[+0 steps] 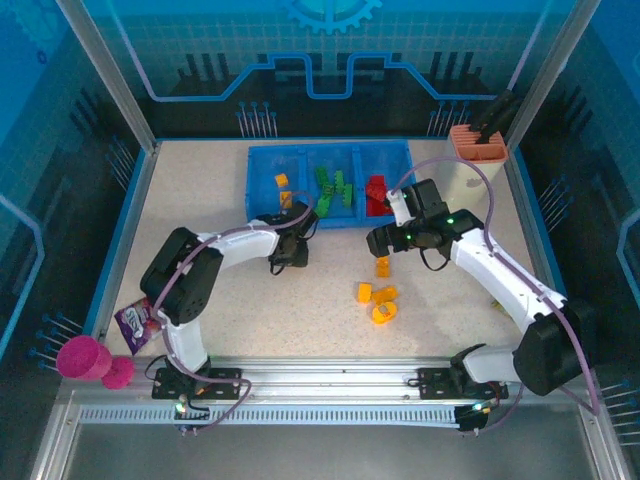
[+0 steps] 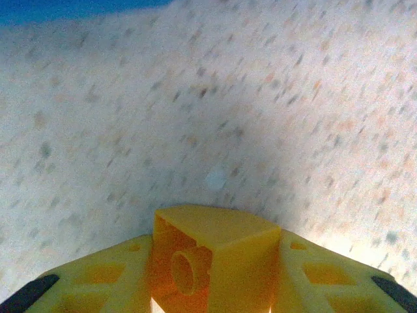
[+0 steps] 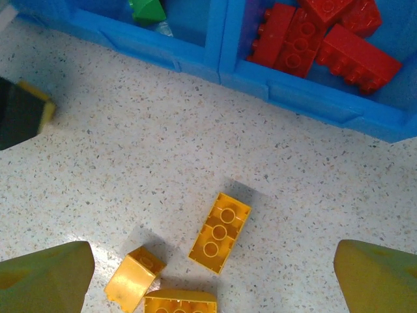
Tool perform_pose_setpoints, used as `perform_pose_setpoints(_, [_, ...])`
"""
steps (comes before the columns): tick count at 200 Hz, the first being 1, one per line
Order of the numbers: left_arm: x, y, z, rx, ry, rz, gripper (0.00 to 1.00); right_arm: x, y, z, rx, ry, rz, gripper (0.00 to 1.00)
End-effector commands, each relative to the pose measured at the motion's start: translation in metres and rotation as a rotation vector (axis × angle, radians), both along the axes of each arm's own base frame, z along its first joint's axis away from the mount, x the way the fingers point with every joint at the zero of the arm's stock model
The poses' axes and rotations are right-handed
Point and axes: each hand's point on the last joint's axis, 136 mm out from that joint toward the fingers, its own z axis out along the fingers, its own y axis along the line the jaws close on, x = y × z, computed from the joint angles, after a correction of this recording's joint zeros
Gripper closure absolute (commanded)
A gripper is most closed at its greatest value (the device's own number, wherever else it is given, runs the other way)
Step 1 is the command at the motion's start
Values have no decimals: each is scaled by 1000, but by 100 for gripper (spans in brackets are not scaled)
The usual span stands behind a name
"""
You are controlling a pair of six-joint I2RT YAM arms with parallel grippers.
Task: Sort the legos into containers by color
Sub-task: Pick up the lego from the center of the table, then place the lego in the container.
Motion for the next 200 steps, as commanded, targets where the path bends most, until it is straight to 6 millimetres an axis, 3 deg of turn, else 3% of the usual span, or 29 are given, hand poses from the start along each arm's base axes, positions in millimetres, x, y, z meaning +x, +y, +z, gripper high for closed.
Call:
perform_pose_setpoints(1, [-3,10,38,-8,-43,32,61,10,0,4,4,-19,0,4])
perform_pose_setpoints(37, [40,21,97,-14,-200,39,61,12,0,7,-1,-27,3,4])
perform_pose_setpoints(73, [108,53,139,-32,-359,132,60,10,0,11,5,-25,0,3])
perform_pose_setpoints(103, [160,69,139,43,-407,173,61,8,0,15,18,-28,-4,3])
perform_pose_setpoints(128, [193,70,114,56,-381,194,61,9,-2,20,11,-43,-8,3])
perform_pose_setpoints(163, [224,69,84,32,-358,230,61,10,-2,28,9,-53,-7,3])
perform_pose_setpoints(200, [247,67,73,27,-355,228,60,8,-3,37,20,-72,-17,3])
